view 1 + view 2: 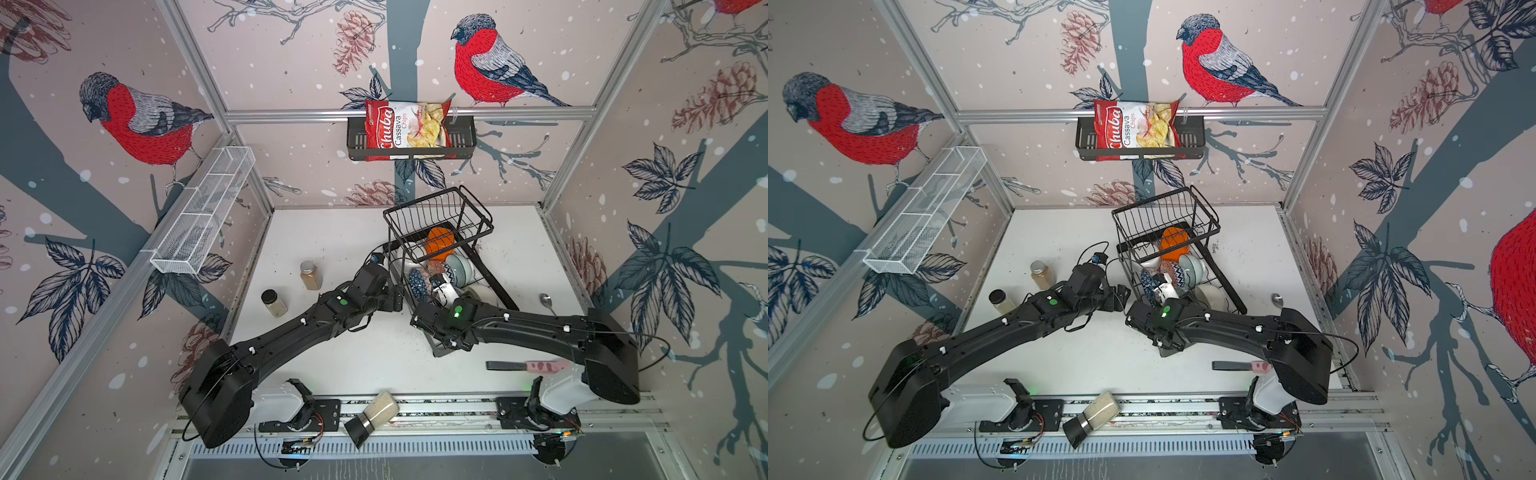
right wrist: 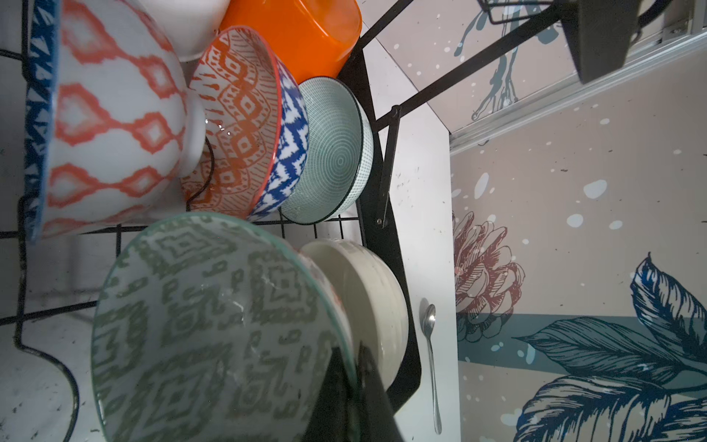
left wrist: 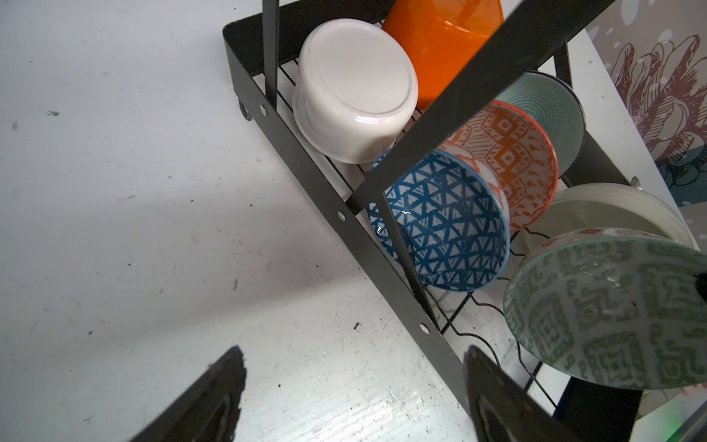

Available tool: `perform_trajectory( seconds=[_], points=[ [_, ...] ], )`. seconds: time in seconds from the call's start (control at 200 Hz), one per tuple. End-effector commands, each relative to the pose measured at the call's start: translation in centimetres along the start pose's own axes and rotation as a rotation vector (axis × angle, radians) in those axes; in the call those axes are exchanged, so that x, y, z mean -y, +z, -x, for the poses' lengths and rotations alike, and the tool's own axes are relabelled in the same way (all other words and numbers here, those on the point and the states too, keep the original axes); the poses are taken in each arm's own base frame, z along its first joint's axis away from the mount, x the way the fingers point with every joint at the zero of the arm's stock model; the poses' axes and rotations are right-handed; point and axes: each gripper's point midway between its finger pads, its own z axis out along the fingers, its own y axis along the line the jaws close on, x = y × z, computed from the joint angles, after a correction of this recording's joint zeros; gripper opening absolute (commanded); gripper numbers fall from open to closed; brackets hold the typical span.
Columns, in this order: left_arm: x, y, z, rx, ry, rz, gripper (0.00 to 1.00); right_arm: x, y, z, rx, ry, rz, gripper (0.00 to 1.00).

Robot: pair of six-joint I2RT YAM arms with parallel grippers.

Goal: Load the bowls into the dish rack
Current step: 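Release the bowl with the left gripper while the right lowers it into the rack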

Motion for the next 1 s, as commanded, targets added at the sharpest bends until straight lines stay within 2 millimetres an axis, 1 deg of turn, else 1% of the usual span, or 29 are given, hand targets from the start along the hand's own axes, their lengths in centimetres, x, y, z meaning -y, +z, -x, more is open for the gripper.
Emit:
perform_trajectory(
  seconds=[0.0, 0.13, 0.25, 0.42, 0.58, 0.7, 0.83, 0.84, 0.85, 0.996],
  points=[
    [0.1, 0.2, 0.2, -0.003, 0.021, 0.001, 0.89, 0.4, 0.1, 0.5, 0.031, -0.03, -0.056, 0.0],
    [0.7, 0.6, 0.4, -0.002, 0.033, -0.025, 0.88, 0.1, 0.4, 0.3, 0.026, -0.04, -0.071, 0.0],
    [1.1, 1.1, 0.4, -0.017, 0.042, -0.036, 0.88, 0.2, 0.4, 0.3, 0.027, -0.036, -0.074, 0.0],
    [1.1, 2.2, 0.4, -0.042, 0.051, -0.018, 0.88, 0.5, 0.3, 0.4, 0.032, -0.021, -0.072, 0.0],
    [1.1, 3.3, 1.1, -0.037, 0.043, 0.011, 0.88, 0.6, 0.1, 0.6, 0.04, -0.003, -0.057, 0.0],
    [0.7, 4.2, 1.8, -0.034, 0.047, 0.042, 0.88, 0.6, 0.0, 0.7, 0.042, 0.005, -0.045, 0.0],
    [-0.9, 5.1, 1.6, -0.055, 0.033, 0.085, 0.88, 0.6, 0.0, 0.7, 0.041, 0.0, -0.042, 0.0],
    [-0.6, 5.0, 2.5, -0.037, 0.03, 0.077, 0.88, 0.6, 0.0, 0.7, 0.04, -0.001, -0.042, 0.0],
    [-0.6, 4.9, 2.8, -0.032, 0.026, 0.076, 0.88, 0.5, 0.0, 0.7, 0.04, -0.002, -0.042, 0.0],
    [-1.7, 5.3, 3.7, -0.022, -0.003, 0.071, 0.88, 0.3, 0.1, 0.6, 0.038, -0.012, -0.046, 0.0]
  ],
)
